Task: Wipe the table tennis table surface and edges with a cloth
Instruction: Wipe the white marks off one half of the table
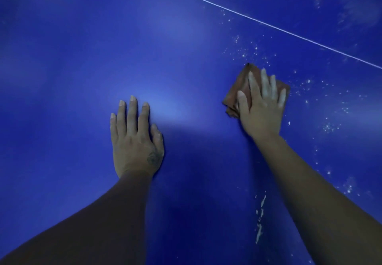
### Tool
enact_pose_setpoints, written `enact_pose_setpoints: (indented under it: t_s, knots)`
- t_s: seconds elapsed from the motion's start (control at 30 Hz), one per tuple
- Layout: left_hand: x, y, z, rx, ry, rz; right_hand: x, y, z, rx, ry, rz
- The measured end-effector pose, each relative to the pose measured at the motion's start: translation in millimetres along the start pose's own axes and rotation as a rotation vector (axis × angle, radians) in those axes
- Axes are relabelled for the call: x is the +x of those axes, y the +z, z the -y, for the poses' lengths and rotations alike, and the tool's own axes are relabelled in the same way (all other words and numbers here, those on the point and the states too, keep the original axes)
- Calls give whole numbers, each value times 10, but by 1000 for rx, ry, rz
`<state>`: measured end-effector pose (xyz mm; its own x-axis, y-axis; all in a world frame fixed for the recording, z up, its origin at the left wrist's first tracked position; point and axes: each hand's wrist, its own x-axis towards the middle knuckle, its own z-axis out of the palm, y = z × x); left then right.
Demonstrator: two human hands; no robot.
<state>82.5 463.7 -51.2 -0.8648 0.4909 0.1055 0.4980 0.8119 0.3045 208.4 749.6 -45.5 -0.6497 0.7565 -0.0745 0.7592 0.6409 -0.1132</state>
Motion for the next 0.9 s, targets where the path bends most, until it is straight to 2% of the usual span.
enact_pose_setpoints:
  t_s: [0.1, 0.3, 0.4, 0.57, 0.67, 0.77, 0.9]
  knots:
    - [-14, 22, 6, -6, -1, 2, -94, -13, 158, -21, 19, 32]
    - [-7, 46, 17, 8, 38, -16, 330, 73, 1031, -2, -267, 30]
    - [-47, 1, 7, 29, 40, -19, 606, 27, 1003, 39, -234, 68]
    - [214, 39, -183, 2, -33, -86, 477, -66, 253, 28, -20, 47]
    - [452, 149, -468, -1, -59, -53, 277, -103, -53, 1, 49, 53]
    - [535, 315, -548, 63, -115, -30, 183, -25, 68, -29, -26, 42]
    - [526, 375, -532, 76, -103, -49, 451, 51, 668, -54, -163, -20]
